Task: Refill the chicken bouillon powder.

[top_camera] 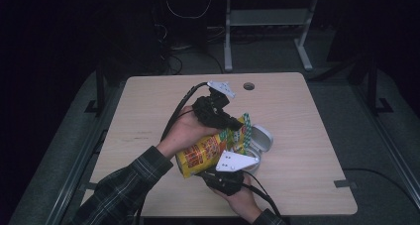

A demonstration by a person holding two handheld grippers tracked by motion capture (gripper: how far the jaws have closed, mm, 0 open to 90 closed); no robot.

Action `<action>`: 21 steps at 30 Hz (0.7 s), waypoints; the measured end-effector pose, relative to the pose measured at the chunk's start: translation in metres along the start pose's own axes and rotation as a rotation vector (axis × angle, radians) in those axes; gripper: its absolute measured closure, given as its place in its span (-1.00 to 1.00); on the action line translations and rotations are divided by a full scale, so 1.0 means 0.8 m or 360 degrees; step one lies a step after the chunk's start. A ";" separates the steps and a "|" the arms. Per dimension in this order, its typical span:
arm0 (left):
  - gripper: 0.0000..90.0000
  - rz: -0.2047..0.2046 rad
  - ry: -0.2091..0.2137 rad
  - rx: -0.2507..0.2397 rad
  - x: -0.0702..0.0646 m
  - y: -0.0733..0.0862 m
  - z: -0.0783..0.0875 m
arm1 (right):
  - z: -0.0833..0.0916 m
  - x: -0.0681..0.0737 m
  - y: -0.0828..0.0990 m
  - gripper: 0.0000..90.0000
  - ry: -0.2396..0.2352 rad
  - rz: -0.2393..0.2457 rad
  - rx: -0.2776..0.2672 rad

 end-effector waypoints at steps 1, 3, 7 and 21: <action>1.00 0.0001 0.0001 0.0006 0.000 0.000 0.000 | 0.000 0.000 0.000 1.00 0.0001 -0.0002 -0.0002; 1.00 -0.0005 -0.0002 0.0009 0.000 -0.001 -0.001 | 0.000 0.000 0.000 1.00 0.0003 -0.0002 -0.0004; 1.00 -0.0004 -0.0001 0.0020 0.000 -0.002 -0.002 | 0.001 0.000 -0.001 1.00 0.0007 -0.0001 -0.0012; 1.00 0.0000 -0.0007 0.0054 0.000 -0.005 -0.008 | 0.003 -0.001 -0.002 1.00 0.0006 -0.0005 -0.0030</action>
Point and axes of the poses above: each handheld gripper's, and its own axes: z roughly backward along the jaws, y roughly out of its underside, x roughly to its left, the point moved 7 cm from there along -z, roughly forward along the jaws, and after that the axes turned 2 degrees about -y, right-handed, at the moved point
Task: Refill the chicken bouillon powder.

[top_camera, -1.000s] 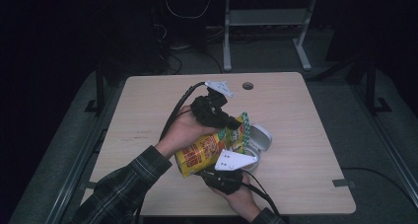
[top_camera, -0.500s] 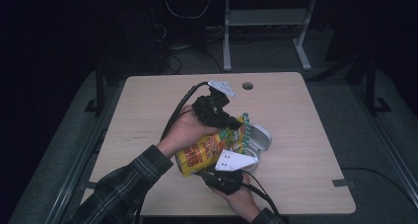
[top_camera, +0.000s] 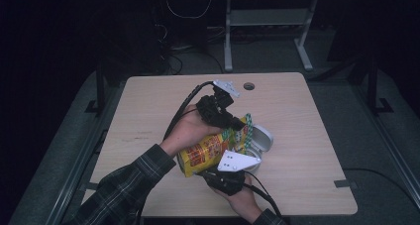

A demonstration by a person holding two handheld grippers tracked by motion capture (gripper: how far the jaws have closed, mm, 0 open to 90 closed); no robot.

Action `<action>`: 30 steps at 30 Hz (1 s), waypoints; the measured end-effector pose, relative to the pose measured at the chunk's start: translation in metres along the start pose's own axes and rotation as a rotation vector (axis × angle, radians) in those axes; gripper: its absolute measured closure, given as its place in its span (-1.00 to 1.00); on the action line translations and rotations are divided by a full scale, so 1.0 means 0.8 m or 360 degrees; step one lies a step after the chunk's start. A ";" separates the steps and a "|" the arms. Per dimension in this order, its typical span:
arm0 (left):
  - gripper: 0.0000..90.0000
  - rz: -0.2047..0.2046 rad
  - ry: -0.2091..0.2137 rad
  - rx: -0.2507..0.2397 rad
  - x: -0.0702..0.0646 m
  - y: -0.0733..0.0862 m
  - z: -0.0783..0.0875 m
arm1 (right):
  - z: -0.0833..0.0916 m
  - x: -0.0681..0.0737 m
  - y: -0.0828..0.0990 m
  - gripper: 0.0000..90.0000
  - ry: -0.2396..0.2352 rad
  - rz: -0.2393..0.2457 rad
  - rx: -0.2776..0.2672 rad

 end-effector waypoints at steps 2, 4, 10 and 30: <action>1.00 -0.0005 -0.0001 0.0008 0.000 0.000 -0.001 | 0.000 0.000 0.000 1.00 0.0000 -0.0004 -0.0002; 1.00 -0.0005 -0.0003 0.0012 0.000 0.000 -0.001 | 0.000 0.000 0.000 1.00 0.0001 -0.0007 -0.0003; 1.00 -0.0001 -0.0002 0.0019 0.000 -0.001 -0.003 | 0.001 0.000 0.000 1.00 0.0000 -0.0014 -0.0009; 1.00 0.0008 -0.0007 0.0034 -0.001 -0.004 -0.006 | 0.002 0.000 -0.002 1.00 -0.0001 -0.0012 -0.0023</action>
Point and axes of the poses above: each handheld gripper's, and its own axes: z roughly backward along the jaws, y roughly out of its underside, x roughly to its left, the point moved 7 cm from there along -z, roughly forward along the jaws, and after that the axes turned 2 degrees about -y, right-handed, at the moved point
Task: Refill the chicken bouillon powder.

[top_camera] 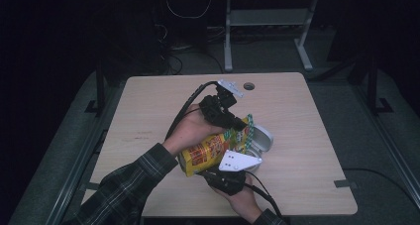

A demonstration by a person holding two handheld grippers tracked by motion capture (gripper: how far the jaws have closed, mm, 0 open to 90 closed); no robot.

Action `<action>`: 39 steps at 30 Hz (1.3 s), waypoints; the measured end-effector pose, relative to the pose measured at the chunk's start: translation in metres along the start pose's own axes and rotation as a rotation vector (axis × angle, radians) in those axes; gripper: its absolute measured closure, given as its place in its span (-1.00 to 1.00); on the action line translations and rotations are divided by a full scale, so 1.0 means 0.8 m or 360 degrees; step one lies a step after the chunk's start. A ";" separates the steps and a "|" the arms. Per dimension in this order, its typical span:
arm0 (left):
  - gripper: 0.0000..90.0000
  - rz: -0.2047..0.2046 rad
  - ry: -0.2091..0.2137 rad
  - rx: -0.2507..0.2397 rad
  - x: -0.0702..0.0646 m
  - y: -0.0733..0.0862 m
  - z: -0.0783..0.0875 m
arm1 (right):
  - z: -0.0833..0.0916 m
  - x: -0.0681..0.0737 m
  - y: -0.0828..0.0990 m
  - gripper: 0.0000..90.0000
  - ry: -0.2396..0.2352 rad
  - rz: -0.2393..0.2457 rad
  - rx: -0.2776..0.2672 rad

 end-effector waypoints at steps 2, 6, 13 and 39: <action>1.00 -0.0003 0.0000 0.0001 0.000 0.000 0.000 | 0.000 0.000 0.000 1.00 0.0000 -0.0002 0.0001; 1.00 -0.0001 -0.0001 -0.0001 0.000 0.000 0.000 | 0.000 0.000 0.000 1.00 0.0001 -0.0001 0.0001; 1.00 0.0004 0.0003 0.0003 0.000 0.000 -0.001 | 0.000 0.000 0.000 1.00 0.0001 0.0001 -0.0001; 1.00 0.0002 0.0004 0.0030 -0.001 -0.002 -0.004 | 0.000 0.000 0.000 1.00 0.0000 -0.0002 -0.0007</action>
Point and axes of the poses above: each handheld gripper's, and its own axes: z roughly backward along the jaws, y roughly out of its underside, x roughly to its left, the point moved 7 cm from there along -z, roughly forward along the jaws, and after that the axes turned 2 degrees about -y, right-handed, at the moved point
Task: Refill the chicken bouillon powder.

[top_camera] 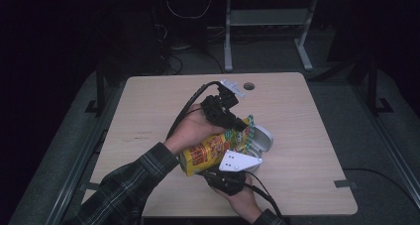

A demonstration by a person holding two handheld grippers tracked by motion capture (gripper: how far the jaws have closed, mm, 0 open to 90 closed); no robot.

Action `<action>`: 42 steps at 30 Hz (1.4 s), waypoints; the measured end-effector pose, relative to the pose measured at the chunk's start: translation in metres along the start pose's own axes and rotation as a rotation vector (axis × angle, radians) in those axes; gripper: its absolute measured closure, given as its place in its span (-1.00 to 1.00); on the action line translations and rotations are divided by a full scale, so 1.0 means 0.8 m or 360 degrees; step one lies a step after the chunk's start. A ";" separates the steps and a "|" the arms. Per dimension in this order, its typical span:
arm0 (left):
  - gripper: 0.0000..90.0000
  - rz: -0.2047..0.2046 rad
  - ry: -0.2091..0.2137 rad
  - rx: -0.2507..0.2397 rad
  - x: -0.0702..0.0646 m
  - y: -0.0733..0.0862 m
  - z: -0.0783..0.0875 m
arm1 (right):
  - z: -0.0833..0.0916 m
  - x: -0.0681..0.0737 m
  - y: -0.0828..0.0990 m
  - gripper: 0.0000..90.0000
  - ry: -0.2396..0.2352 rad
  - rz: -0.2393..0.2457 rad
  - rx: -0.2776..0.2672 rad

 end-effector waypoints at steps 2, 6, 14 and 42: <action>1.00 -0.0005 0.0001 0.0005 0.000 0.000 0.000 | 0.000 0.000 0.000 1.00 0.0001 0.0000 -0.0001; 1.00 0.0000 0.0004 0.0007 -0.001 -0.001 -0.001 | 0.000 0.000 0.000 1.00 0.0002 0.0001 -0.0004; 1.00 -0.0009 0.0002 0.0015 -0.001 -0.001 -0.002 | 0.001 0.000 0.000 1.00 0.0003 0.0001 -0.0003; 1.00 -0.0022 -0.0003 0.0036 -0.004 -0.005 -0.004 | 0.003 -0.001 -0.001 1.00 0.0005 -0.0007 -0.0014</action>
Point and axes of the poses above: each handheld gripper's, and its own axes: z roughly backward along the jaws, y roughly out of its underside, x roughly to its left, the point moved 7 cm from there along -z, roughly forward along the jaws, and after that the axes turned 2 degrees about -y, right-handed, at the moved point
